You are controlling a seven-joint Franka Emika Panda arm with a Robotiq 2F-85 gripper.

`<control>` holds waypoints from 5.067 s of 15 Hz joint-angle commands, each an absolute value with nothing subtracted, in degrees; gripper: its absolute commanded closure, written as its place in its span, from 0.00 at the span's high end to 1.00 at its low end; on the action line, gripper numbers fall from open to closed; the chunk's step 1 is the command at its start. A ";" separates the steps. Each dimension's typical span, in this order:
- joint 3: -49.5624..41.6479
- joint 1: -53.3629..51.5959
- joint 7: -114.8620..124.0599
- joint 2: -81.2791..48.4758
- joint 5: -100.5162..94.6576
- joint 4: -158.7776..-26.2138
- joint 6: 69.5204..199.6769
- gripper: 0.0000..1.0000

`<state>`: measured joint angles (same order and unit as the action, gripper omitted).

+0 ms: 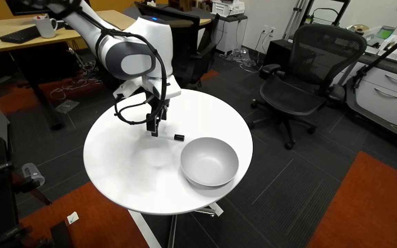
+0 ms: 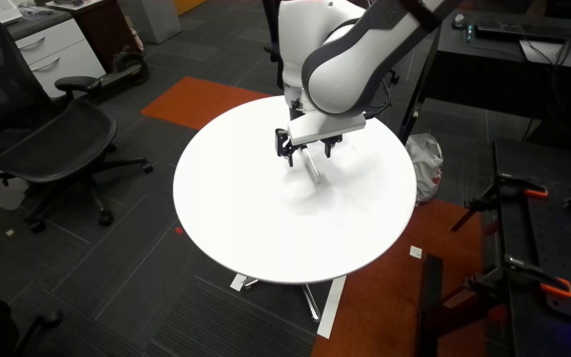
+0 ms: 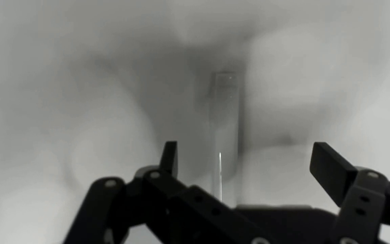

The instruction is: Move the marker closer to you

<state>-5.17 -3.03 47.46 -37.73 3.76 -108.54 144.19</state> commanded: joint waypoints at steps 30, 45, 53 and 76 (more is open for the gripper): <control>-8.73 -6.87 48.74 -33.77 4.33 -113.17 147.09 0.05; -5.69 -7.29 38.09 -18.47 5.57 -139.66 162.87 0.05; 1.27 -1.88 12.59 -13.80 9.29 -139.43 152.83 0.05; -0.29 -4.10 14.14 -17.25 3.65 -138.72 147.36 1.00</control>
